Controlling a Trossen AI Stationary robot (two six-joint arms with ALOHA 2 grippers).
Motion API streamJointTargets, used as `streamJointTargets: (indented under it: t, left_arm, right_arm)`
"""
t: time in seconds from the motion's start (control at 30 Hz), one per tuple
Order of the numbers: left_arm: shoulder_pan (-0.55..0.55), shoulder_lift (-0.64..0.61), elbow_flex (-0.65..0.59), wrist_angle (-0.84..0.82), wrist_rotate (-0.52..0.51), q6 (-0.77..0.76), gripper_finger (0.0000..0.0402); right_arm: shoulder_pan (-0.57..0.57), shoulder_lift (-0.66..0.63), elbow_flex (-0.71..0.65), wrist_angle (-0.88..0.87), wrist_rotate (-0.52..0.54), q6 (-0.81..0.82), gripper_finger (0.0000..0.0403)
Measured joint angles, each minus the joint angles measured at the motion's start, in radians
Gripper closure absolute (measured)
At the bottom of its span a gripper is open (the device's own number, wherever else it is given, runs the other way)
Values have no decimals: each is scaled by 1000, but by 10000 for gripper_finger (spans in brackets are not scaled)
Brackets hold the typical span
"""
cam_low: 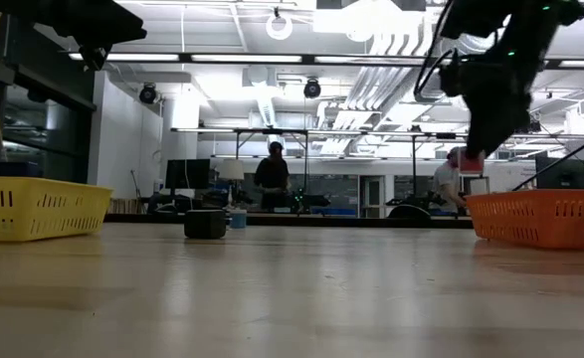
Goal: Pick & Place Office items
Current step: Put the pink white charger adapter into the orange bin
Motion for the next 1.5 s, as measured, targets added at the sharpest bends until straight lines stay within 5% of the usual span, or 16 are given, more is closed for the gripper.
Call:
streamJointTargets:
  t: [0.4,1.17,1.5]
  left_arm:
    - [0,0,0,0,0,0,324]
    - [0,0,0,0,0,0,324]
    - [0,0,0,0,0,0,324]
  right_arm:
    - [169,-35,-44,-85,110,231,273]
    - [119,-34,-227,151,79,215,271]
    - [119,-34,-227,167,88,212,228]
